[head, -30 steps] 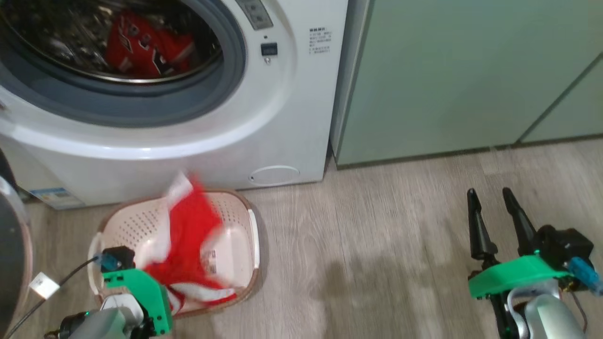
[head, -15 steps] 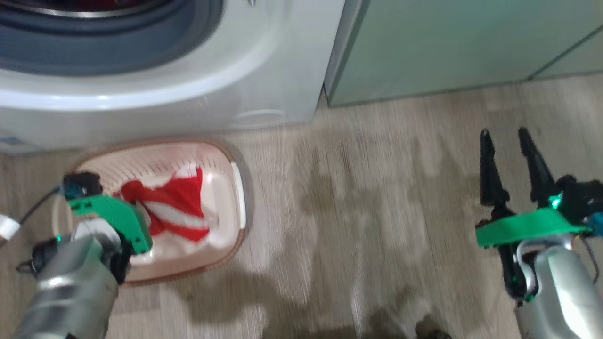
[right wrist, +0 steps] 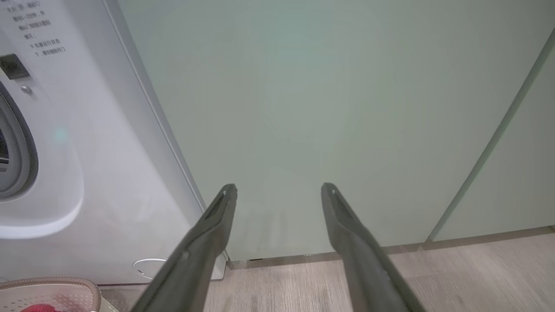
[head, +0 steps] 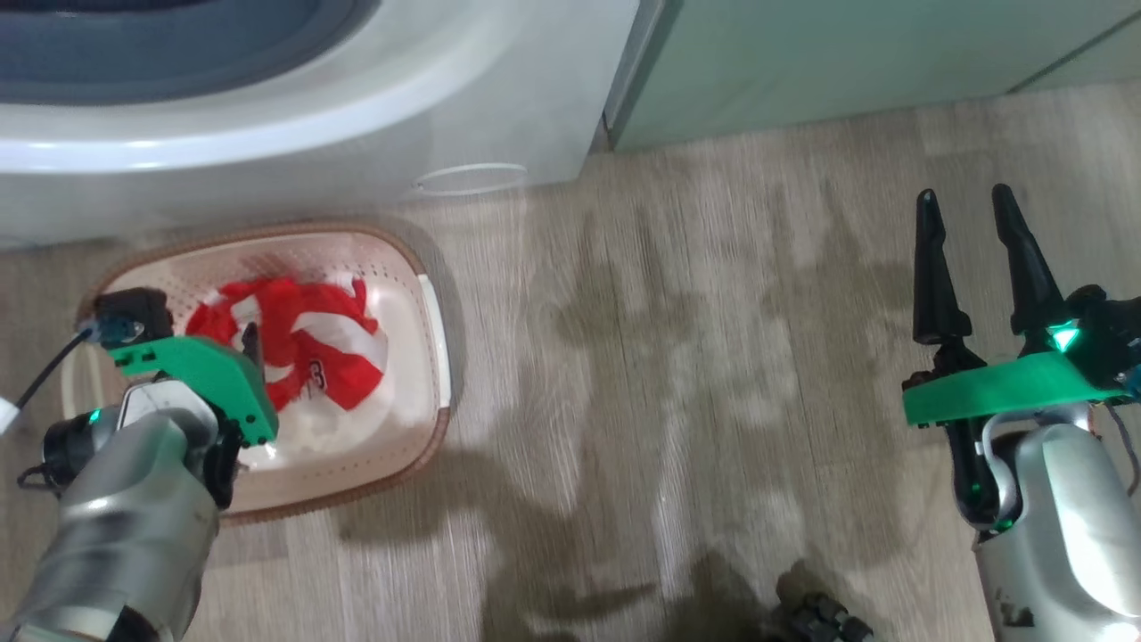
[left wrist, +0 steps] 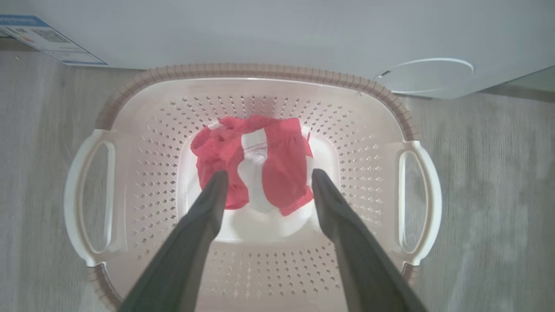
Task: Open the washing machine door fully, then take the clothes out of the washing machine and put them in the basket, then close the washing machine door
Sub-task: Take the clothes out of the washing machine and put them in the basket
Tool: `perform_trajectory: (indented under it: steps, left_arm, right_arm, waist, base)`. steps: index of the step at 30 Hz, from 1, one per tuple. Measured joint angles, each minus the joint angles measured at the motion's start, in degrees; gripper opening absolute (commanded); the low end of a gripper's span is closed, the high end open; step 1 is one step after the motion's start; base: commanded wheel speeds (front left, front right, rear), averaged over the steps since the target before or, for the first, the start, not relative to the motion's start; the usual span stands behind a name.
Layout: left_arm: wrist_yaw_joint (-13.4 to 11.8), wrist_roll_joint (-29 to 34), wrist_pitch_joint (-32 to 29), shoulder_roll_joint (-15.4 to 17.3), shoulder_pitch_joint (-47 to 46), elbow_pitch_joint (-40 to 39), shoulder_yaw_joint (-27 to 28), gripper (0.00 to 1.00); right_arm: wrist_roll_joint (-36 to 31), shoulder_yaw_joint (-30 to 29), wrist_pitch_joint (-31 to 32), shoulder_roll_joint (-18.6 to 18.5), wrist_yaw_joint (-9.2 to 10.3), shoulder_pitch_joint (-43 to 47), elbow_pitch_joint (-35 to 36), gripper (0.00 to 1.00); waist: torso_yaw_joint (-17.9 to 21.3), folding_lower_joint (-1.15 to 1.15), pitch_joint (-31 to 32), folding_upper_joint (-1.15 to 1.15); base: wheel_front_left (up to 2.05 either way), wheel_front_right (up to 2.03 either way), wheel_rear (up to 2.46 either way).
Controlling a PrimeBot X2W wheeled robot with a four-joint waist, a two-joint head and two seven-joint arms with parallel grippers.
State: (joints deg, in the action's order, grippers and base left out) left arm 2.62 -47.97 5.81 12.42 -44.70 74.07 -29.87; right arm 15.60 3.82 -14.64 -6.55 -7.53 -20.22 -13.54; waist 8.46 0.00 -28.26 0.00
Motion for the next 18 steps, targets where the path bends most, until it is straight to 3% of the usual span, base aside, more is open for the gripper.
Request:
perform_trajectory:
  steps: [7,12,18]
  left_arm:
    - [3.32,-0.07,6.25,-0.23,3.91,0.03,0.47,1.00]
    - [4.20,-0.62,8.33,0.21,7.09,-1.30,1.20,1.00]
    - [4.50,1.98,8.42,3.20,13.03,-13.56,7.32,1.00]
  right_arm:
    - [0.03,0.93,0.00,0.40,0.00,1.54,-0.99,1.00]
    - [0.12,1.34,0.00,0.79,0.00,4.02,-1.42,1.00]
    - [0.60,1.31,0.00,0.96,0.00,8.39,-2.25,1.00]
  waist:
    - [-0.59,0.00,5.86,0.00]
    - [-0.90,0.00,10.26,0.00]
    - [-1.49,0.00,17.23,0.00]
  base:
    - [0.00,0.00,0.00]
    - [0.00,0.00,0.00]
    - [0.00,0.00,0.00]
